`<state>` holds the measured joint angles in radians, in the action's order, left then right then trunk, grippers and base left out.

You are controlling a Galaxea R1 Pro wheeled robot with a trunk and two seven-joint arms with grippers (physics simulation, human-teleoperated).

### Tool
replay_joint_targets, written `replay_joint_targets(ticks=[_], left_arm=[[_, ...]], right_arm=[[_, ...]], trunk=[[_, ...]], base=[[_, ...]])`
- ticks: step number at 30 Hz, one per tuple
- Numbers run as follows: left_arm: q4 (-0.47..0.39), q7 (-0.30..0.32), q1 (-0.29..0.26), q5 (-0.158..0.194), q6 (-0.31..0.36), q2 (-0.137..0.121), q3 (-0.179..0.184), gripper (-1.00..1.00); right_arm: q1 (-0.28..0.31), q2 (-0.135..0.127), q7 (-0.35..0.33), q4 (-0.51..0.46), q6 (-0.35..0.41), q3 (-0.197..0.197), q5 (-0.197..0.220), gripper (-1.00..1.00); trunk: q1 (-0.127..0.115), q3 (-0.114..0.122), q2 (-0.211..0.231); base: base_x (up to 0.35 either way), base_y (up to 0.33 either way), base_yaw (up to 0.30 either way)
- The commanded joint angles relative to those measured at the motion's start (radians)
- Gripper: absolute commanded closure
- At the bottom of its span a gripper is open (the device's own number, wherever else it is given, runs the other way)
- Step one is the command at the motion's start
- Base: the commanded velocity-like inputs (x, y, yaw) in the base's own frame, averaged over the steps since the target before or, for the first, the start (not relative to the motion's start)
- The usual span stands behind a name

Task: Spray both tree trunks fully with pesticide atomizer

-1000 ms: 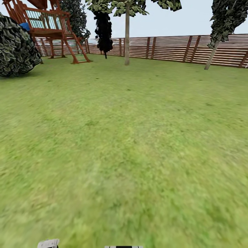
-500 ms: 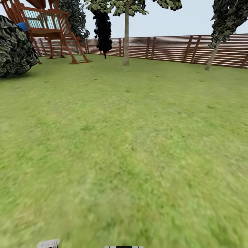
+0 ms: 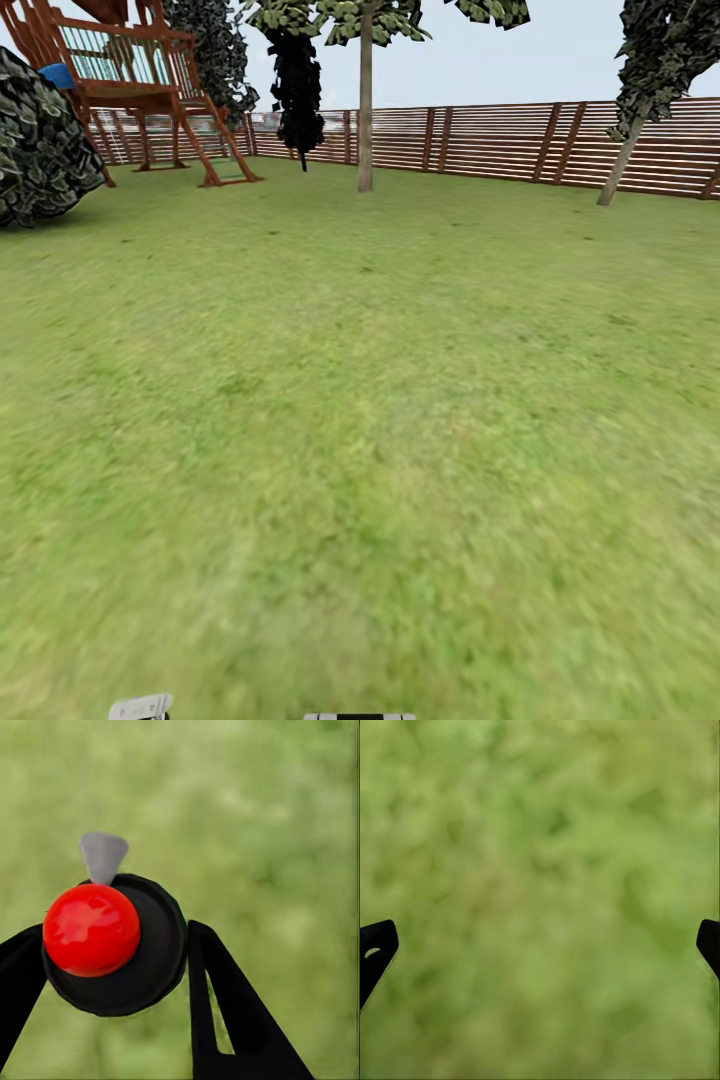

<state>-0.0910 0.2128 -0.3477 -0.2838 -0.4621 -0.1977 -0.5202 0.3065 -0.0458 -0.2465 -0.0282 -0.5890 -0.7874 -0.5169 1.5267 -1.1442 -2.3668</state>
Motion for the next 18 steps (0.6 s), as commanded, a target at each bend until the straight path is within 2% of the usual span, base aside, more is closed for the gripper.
replay_joint_targets(ticks=[1, 18], left_arm=[[0.001, 0.005, -0.001, -0.006, -0.003, 0.000, -0.009, 1.00], [0.000, 0.005, -0.001, -0.006, -0.003, 0.000, -0.009, 1.00]], right_arm=[[0.000, 0.000, -0.007, 0.001, -0.002, -0.009, -0.003, -1.00], [0.000, 0.000, -0.007, 0.000, -0.002, -0.009, -0.003, -1.00]], trunk=[[0.000, -0.001, 0.000], [0.000, -0.001, 0.000]], base=[[0.331, -0.107, 0.000], [0.332, -0.107, 0.000]])
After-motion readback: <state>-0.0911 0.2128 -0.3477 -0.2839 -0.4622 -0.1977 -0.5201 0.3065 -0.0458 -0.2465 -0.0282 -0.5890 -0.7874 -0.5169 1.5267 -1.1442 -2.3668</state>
